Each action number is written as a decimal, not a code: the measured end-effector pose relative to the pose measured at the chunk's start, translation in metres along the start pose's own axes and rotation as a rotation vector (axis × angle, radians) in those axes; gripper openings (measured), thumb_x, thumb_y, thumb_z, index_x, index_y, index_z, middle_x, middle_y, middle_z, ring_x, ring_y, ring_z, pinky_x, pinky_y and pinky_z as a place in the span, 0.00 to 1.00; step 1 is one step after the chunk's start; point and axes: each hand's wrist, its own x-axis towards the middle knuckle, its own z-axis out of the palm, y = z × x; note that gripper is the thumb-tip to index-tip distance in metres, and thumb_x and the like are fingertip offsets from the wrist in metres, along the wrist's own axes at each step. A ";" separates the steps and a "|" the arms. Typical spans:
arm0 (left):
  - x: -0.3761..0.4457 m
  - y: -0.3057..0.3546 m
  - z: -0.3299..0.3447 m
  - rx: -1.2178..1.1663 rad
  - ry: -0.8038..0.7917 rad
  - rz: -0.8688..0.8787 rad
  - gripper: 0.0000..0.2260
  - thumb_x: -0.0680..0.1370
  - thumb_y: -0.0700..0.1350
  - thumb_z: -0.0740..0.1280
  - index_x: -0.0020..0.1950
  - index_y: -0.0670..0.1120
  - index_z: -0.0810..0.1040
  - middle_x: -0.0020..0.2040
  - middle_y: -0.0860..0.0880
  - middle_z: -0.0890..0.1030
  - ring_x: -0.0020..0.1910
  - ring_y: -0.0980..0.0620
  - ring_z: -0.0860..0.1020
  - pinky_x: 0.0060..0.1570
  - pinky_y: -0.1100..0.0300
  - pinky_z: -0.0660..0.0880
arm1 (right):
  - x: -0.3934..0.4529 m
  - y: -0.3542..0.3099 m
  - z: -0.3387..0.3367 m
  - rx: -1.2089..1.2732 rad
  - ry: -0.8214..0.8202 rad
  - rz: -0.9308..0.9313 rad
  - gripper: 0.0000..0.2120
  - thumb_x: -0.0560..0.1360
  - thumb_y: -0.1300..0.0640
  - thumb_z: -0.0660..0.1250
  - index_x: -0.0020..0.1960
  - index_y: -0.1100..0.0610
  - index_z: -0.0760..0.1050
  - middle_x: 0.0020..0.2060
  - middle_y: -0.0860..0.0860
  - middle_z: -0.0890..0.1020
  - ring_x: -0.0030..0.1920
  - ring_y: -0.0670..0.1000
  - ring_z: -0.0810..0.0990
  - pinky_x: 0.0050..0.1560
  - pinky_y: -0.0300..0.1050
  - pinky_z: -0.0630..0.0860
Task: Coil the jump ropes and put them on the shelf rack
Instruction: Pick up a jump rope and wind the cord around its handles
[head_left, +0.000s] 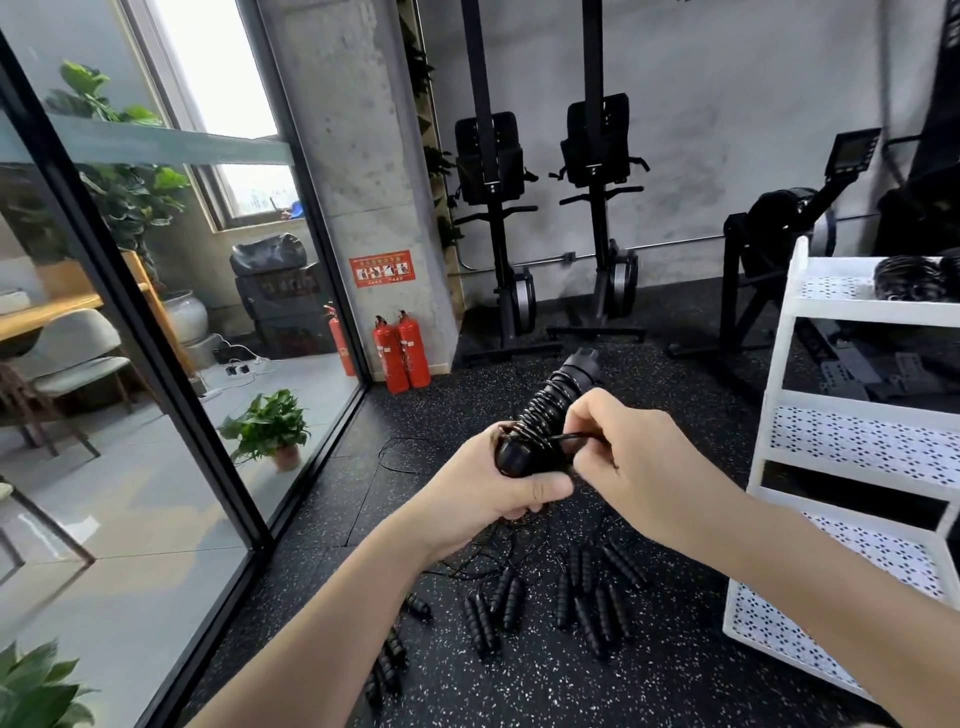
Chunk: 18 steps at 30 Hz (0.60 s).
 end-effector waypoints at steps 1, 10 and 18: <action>-0.001 -0.001 -0.003 -0.010 0.006 -0.013 0.14 0.75 0.42 0.77 0.55 0.41 0.77 0.43 0.43 0.78 0.41 0.47 0.75 0.36 0.59 0.71 | -0.002 0.000 0.002 -0.014 0.009 -0.016 0.10 0.78 0.65 0.63 0.52 0.51 0.74 0.33 0.43 0.77 0.36 0.39 0.77 0.33 0.31 0.69; 0.001 0.001 -0.001 -0.314 0.056 -0.066 0.15 0.77 0.38 0.71 0.63 0.37 0.74 0.51 0.41 0.81 0.43 0.49 0.79 0.43 0.59 0.77 | 0.007 0.013 0.019 0.088 0.250 -0.102 0.10 0.77 0.65 0.67 0.55 0.53 0.79 0.45 0.44 0.80 0.43 0.45 0.81 0.47 0.40 0.77; 0.006 -0.007 -0.010 -0.285 0.054 -0.120 0.18 0.79 0.35 0.70 0.69 0.39 0.74 0.62 0.38 0.82 0.54 0.39 0.83 0.54 0.53 0.81 | 0.010 0.034 0.016 -0.213 -0.030 -0.255 0.20 0.75 0.72 0.62 0.61 0.54 0.74 0.59 0.46 0.77 0.57 0.47 0.76 0.58 0.40 0.72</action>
